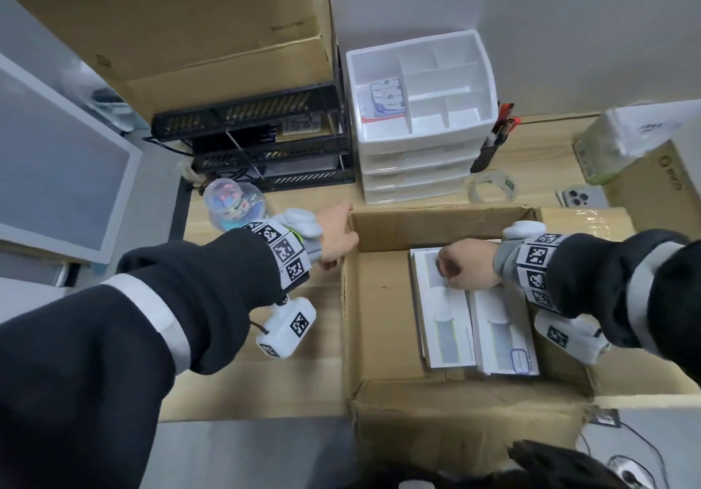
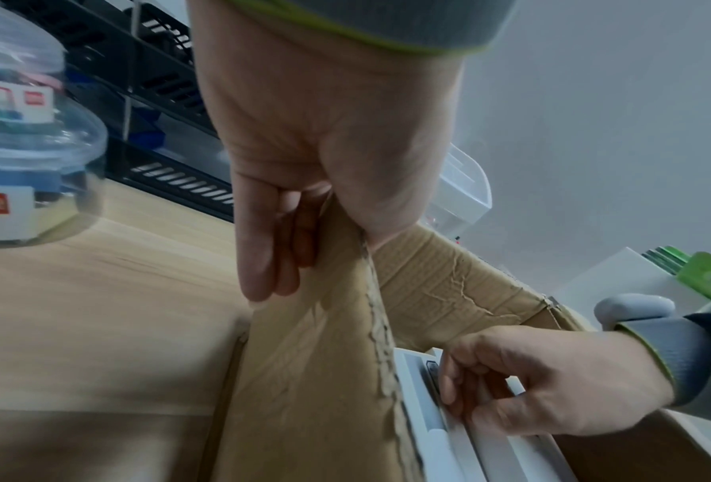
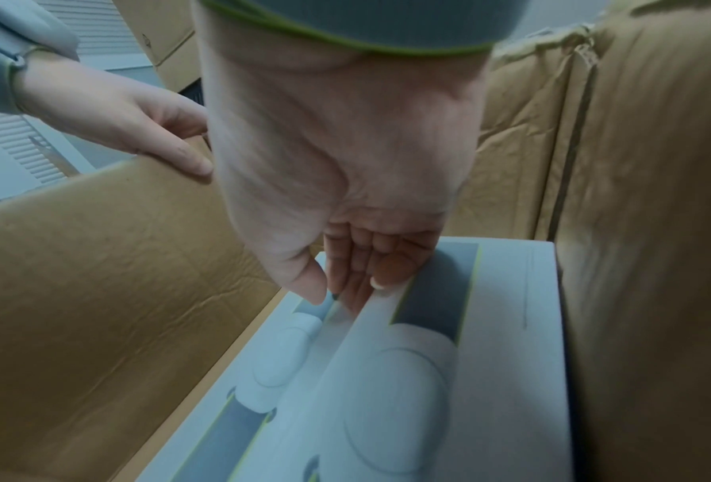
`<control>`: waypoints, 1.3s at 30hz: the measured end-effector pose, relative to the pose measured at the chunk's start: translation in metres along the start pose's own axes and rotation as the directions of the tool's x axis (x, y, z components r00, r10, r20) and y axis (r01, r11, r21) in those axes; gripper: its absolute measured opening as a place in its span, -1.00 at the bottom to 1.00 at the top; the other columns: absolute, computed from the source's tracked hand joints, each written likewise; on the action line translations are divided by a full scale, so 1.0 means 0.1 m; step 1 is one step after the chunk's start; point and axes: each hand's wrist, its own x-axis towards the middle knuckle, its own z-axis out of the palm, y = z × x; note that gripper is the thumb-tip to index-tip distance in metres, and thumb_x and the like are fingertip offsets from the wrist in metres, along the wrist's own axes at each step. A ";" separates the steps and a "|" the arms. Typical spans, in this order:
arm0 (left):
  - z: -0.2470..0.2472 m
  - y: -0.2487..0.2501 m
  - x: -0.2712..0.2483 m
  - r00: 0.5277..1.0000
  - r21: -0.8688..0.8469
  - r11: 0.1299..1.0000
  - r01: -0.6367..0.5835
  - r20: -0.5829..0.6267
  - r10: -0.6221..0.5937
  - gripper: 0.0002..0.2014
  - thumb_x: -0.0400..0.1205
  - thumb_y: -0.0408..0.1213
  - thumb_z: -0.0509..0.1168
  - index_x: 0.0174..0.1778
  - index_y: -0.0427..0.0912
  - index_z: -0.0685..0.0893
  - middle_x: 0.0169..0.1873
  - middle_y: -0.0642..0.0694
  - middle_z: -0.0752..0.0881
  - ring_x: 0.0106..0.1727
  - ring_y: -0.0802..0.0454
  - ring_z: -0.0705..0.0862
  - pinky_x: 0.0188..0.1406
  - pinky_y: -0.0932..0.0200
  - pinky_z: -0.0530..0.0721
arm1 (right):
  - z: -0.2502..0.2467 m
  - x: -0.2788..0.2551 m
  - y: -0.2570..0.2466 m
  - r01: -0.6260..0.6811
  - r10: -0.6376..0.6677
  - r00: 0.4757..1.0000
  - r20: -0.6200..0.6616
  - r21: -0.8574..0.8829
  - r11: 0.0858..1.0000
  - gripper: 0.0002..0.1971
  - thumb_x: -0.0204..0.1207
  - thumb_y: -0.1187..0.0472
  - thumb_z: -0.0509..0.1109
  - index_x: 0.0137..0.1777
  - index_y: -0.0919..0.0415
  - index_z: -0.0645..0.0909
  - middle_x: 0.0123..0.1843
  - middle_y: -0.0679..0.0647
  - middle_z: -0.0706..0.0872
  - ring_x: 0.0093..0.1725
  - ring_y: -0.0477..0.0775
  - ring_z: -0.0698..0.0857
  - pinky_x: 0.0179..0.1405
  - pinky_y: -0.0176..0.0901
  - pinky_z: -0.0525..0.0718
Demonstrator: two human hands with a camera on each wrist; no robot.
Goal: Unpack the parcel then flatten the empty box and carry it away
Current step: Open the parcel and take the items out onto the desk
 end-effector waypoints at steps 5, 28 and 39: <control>0.12 0.25 0.10 1.000 0.024 1.000 0.003 -0.003 -0.003 -0.72 0.67 -0.29 0.21 0.27 -0.29 0.44 -0.13 -0.27 0.75 -0.36 -0.14 0.68 -0.27 -0.07 0.75 | 0.02 -0.11 0.20 -0.046 0.044 0.997 -0.062 -0.031 0.998 -0.86 0.46 0.11 0.36 -0.03 0.10 0.54 -0.01 0.07 0.68 0.01 0.18 0.72 0.08 0.05 0.73; 0.32 0.41 0.22 0.979 0.145 0.973 0.177 -0.126 -0.159 -0.86 0.76 -0.33 0.09 0.19 -0.27 0.42 -0.19 -0.20 0.60 -0.22 -0.17 0.58 -0.27 0.03 0.45 | 0.08 0.21 -0.17 -0.099 0.146 0.974 0.172 -0.253 0.962 0.06 0.04 -0.23 0.75 0.49 0.27 0.45 0.42 0.16 0.44 0.31 0.19 0.64 0.33 0.14 0.67; 0.29 0.42 0.20 0.982 0.087 0.983 0.161 -0.116 -0.151 -0.74 0.74 -0.29 0.12 0.30 -0.32 0.46 0.05 -0.29 0.70 0.05 -0.29 0.70 -0.12 0.01 0.50 | -0.02 0.29 -0.11 -0.064 0.099 0.964 0.246 -0.146 0.987 0.14 -0.04 -0.24 0.74 0.54 0.15 0.35 0.47 0.07 0.50 0.41 0.18 0.60 0.37 0.14 0.64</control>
